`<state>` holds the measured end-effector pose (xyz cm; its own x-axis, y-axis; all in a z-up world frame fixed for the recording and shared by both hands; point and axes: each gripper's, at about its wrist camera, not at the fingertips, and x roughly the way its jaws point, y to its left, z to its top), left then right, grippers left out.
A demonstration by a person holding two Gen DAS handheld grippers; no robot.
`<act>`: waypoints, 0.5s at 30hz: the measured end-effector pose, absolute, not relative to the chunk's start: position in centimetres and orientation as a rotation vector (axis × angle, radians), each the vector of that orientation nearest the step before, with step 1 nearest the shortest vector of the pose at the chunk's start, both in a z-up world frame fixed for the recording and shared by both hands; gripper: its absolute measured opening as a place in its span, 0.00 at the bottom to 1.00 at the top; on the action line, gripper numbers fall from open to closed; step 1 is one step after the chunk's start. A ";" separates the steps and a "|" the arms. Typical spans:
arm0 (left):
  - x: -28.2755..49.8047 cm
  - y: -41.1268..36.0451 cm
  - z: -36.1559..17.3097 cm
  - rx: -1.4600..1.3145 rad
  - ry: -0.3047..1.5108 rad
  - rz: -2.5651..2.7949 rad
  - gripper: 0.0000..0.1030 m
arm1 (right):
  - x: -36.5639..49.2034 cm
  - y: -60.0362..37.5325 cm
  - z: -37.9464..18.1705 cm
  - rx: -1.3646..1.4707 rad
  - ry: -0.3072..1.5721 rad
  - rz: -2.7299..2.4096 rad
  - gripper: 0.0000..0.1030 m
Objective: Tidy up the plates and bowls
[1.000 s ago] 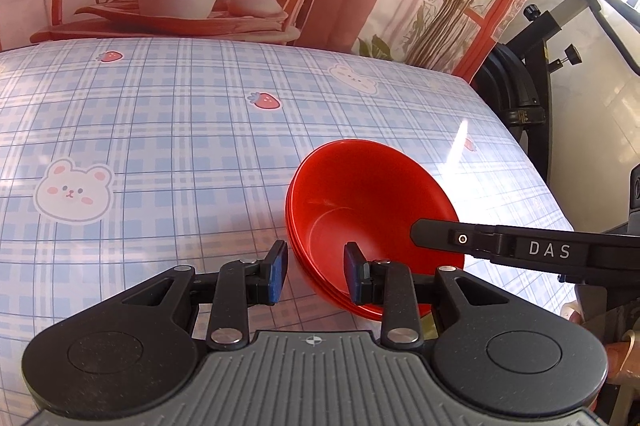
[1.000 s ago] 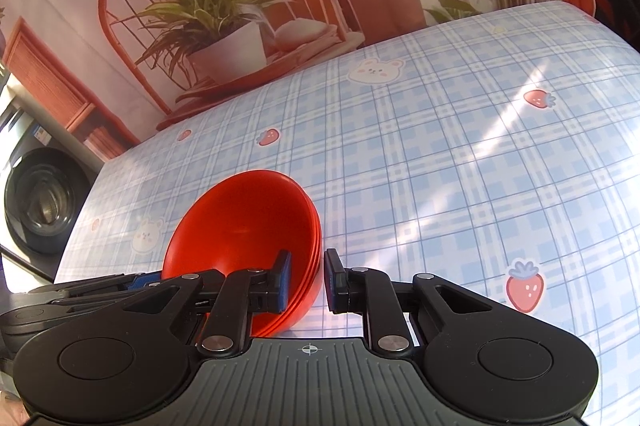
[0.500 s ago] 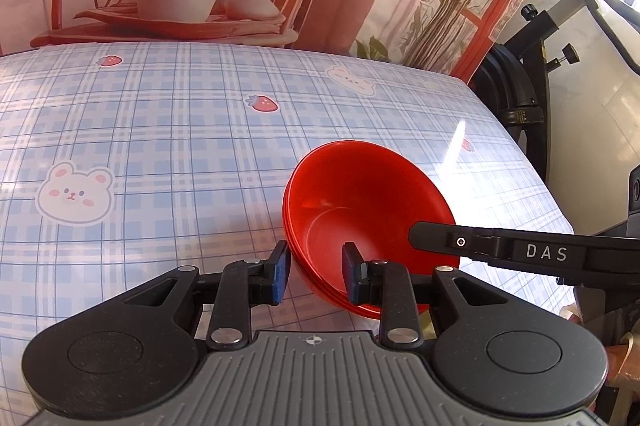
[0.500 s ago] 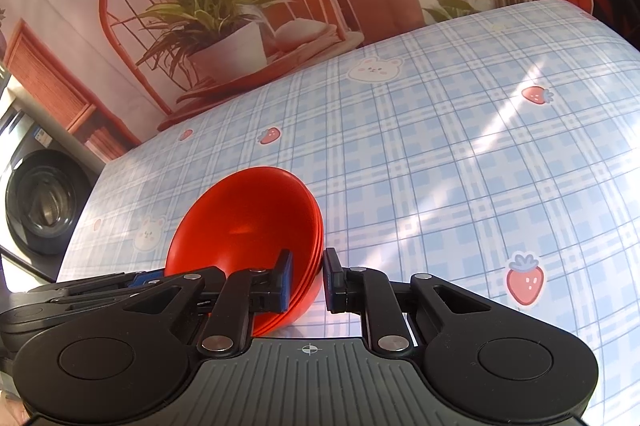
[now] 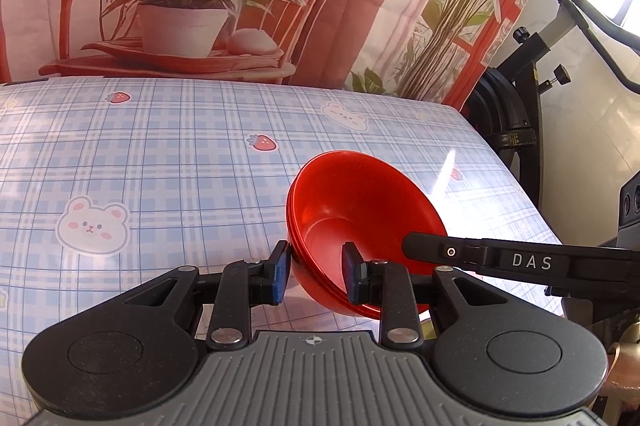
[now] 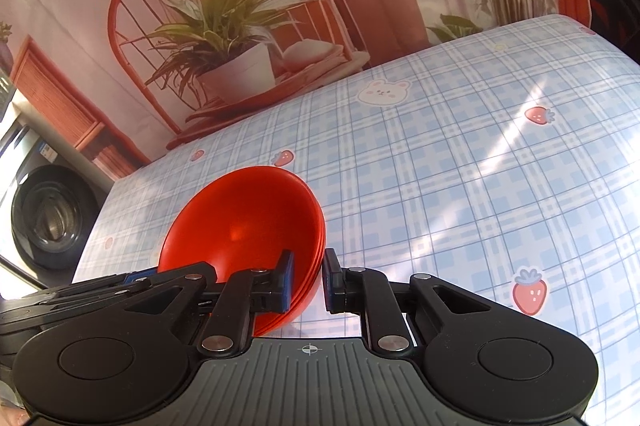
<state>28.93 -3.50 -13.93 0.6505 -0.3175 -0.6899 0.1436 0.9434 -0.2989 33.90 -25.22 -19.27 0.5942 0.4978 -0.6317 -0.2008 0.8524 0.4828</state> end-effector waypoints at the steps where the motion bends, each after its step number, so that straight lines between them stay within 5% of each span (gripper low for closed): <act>1: 28.8 -3.5 -13.8 -0.225 0.819 -0.264 0.28 | 33.8 -25.2 -19.1 0.385 0.839 0.418 0.14; 15: 26.1 -3.2 -12.1 -0.219 0.782 -0.265 0.28 | 30.9 -25.0 -17.0 0.398 0.787 0.416 0.14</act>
